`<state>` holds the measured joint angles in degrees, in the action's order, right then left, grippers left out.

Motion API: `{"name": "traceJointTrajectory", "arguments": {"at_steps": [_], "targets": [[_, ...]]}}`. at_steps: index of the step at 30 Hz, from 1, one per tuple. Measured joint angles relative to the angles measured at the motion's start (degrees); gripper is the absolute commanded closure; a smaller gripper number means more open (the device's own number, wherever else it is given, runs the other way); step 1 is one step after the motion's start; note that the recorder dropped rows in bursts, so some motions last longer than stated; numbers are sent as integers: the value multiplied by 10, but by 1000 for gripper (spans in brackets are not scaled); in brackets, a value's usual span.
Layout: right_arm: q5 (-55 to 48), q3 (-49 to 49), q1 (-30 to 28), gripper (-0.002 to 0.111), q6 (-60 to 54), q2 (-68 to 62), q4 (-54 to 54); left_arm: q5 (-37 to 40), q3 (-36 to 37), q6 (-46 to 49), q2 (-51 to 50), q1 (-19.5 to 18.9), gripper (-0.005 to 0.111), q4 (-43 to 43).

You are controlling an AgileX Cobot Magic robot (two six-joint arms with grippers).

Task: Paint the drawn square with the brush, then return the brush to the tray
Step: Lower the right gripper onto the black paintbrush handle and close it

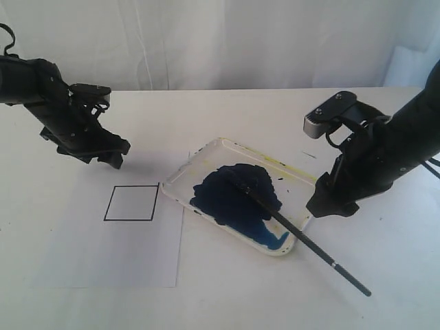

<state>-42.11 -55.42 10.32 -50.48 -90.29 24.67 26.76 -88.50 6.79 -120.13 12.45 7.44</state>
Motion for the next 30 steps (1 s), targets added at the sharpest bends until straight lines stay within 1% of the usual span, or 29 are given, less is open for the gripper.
{"name": "traceJointTrajectory", "arguments": {"at_steps": [5,14,18,22,24,26,30], "targets": [[-5,0,0,36,0,0,-1,-8,0,-31,-9,0,37,0],[-7,0,0,36,-12,-1,-6,-23,0,-35,-21,0,37,0],[-10,0,11,37,-14,-9,-12,-23,-1,-36,-22,0,37,-1],[-14,0,29,37,-11,-45,-14,-23,-1,-36,-22,0,37,-1],[-20,0,40,37,18,-50,-32,-23,-1,-36,-22,0,37,-2],[-22,0,58,37,91,-50,-85,-23,-1,-36,-22,0,37,-2],[-23,0,88,45,181,-51,-149,-23,-1,-36,-22,0,37,-2]]}}
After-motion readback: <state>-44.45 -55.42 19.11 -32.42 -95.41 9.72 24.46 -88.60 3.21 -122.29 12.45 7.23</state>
